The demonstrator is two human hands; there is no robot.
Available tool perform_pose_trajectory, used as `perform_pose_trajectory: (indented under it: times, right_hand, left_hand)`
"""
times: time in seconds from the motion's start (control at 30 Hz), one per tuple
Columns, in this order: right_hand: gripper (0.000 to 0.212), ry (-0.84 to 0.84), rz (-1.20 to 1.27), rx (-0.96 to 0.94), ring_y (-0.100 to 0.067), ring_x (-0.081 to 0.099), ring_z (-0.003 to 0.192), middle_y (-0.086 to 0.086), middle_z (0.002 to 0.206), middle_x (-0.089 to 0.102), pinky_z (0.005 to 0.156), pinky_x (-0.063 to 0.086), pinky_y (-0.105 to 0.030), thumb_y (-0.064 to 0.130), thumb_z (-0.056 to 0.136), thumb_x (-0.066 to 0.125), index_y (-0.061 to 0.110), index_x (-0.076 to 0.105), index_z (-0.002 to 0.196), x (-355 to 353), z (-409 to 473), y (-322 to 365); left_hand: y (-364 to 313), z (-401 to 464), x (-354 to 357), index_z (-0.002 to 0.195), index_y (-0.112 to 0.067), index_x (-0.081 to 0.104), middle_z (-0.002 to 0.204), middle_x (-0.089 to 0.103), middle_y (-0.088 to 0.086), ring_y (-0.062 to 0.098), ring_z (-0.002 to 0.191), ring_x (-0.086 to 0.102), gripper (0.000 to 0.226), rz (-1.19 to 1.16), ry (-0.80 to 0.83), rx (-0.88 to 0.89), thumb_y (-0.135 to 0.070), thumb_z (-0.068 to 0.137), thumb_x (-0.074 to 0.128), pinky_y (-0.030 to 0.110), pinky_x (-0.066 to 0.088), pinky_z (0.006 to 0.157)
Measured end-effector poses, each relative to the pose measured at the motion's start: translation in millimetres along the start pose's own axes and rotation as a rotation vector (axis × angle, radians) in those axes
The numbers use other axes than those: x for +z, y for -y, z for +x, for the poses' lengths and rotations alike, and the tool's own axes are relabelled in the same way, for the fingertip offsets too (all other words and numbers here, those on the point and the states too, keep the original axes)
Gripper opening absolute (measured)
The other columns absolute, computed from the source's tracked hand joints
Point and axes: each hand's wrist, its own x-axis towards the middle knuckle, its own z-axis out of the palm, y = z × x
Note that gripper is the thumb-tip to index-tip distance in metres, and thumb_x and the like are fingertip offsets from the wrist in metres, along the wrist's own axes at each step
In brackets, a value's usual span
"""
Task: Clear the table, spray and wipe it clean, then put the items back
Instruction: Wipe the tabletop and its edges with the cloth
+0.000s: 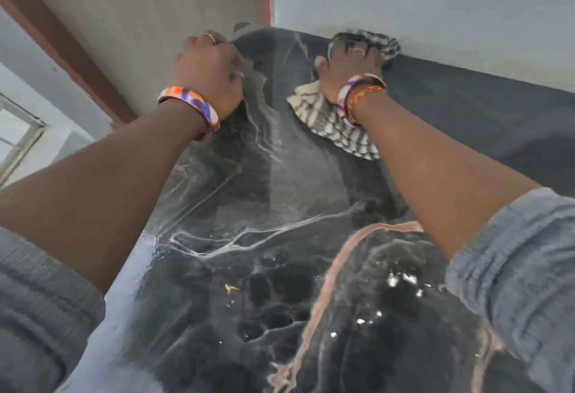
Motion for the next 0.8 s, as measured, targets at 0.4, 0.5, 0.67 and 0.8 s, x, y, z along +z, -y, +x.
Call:
perform_pose_trajectory:
  times: [0.4, 0.5, 0.67, 0.8]
  right_hand:
    - [0.064, 0.018, -0.059, 0.017, -0.046, 0.027, 0.134, -0.029, 0.147, 0.029, 0.111, 0.022, -0.056, 0.045, 0.096, 0.026, 0.002, 0.023, 0.143, -6, 6, 41]
    - [0.056, 0.022, -0.037, -0.276, -0.042, 0.028, 0.136, -0.02, 0.147, 0.034, 0.113, 0.021, -0.055, 0.042, 0.095, 0.029, 0.014, 0.027, 0.143, -1, 2, 61]
    - [0.042, 0.17, 0.076, -0.657, -0.022, 0.032, 0.138, -0.003, 0.147, 0.04, 0.116, 0.011, -0.045, 0.025, 0.093, 0.042, 0.02, 0.043, 0.136, -15, -2, 91]
    - [0.037, 0.042, 0.148, -0.657, -0.021, 0.036, 0.131, 0.005, 0.133, 0.051, 0.112, 0.014, -0.048, 0.037, 0.088, 0.049, 0.036, 0.052, 0.125, -15, -30, 63]
  left_hand:
    - [-2, -4, 5, 0.129, -0.003, 0.048, 0.132, 0.05, 0.025, 0.043, 0.122, 0.044, 0.039, 0.069, 0.106, -0.063, -0.012, 0.091, 0.046, 0.05, 0.039, 0.104]
    - [-7, -4, 6, 0.131, -0.003, 0.047, 0.136, 0.047, 0.024, 0.043, 0.124, 0.042, 0.041, 0.081, 0.103, -0.051, -0.01, 0.09, 0.045, 0.051, 0.039, 0.104]
    - [2, 0, 5, 0.146, -0.022, 0.024, 0.16, 0.007, 0.007, 0.038, 0.143, 0.012, 0.067, 0.118, 0.174, -0.017, -0.007, 0.086, 0.05, 0.053, 0.022, 0.112]
    - [11, -2, 5, 0.146, -0.037, 0.015, 0.161, 0.005, -0.001, 0.034, 0.147, -0.003, 0.057, 0.157, 0.312, -0.026, -0.039, 0.094, 0.04, 0.053, 0.005, 0.115]
